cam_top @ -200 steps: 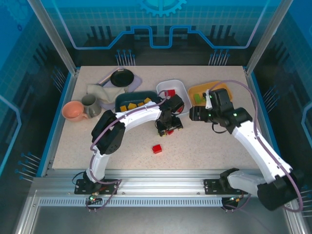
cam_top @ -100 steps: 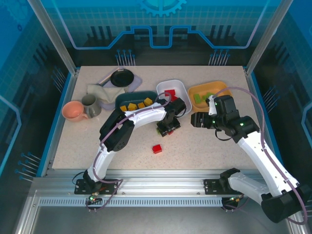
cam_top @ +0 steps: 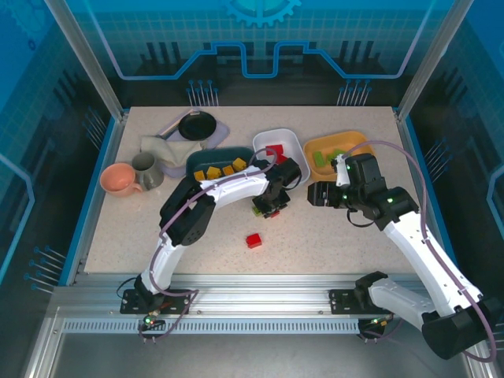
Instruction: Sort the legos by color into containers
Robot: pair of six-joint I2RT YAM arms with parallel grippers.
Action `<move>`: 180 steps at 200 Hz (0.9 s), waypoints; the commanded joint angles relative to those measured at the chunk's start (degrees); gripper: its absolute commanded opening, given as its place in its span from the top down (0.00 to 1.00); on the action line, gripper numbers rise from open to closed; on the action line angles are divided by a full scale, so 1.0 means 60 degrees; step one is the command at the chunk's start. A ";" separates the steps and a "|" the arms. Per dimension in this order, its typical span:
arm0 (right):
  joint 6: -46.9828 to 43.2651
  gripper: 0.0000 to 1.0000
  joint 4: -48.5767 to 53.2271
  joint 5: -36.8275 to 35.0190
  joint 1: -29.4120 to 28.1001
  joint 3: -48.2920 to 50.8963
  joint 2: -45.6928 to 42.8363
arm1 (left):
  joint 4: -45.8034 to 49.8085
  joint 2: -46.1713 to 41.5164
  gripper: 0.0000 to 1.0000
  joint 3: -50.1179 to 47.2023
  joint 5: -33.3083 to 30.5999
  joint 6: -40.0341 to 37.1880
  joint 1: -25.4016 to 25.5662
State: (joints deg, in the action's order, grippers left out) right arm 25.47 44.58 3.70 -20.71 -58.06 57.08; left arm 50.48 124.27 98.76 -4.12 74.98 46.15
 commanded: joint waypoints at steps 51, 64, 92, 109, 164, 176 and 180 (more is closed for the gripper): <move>0.0297 0.25 0.0131 0.0160 -0.0082 -0.0678 0.0104 | 0.1256 -0.1826 0.69 0.1231 -0.1028 -0.1553 -0.0109; 0.0499 0.25 -0.0040 0.0356 -0.0039 -0.0781 0.0348 | 0.1199 -0.1386 0.69 0.1856 -0.0968 -0.1978 -0.0312; 0.1041 0.25 -0.0331 0.1034 0.0325 -0.1206 0.1048 | 0.1373 -0.0058 0.70 0.3585 -0.1041 -0.2705 -0.0781; 0.1206 0.25 -0.0329 0.1299 0.0527 -0.1563 0.1470 | 0.1564 0.0833 0.69 0.4655 -0.1077 -0.3010 -0.1058; 0.1196 0.24 -0.0010 0.1595 0.0943 -0.2100 0.2333 | 0.1557 0.2536 0.61 0.6282 -0.0358 -0.3414 -0.1669; 0.1163 0.24 0.0071 0.1584 0.0959 -0.2095 0.2444 | 0.1649 0.2634 0.56 0.6285 -0.0191 -0.3344 -0.1778; 0.1147 0.24 0.0104 0.1575 0.0959 -0.2100 0.2487 | 0.1679 0.2639 0.55 0.6289 -0.0150 -0.3342 -0.1808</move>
State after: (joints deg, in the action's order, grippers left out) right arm 31.99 44.03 11.53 -15.77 -69.01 70.78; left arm 58.15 139.61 133.78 -7.77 56.40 35.99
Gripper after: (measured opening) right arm 0.756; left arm 0.417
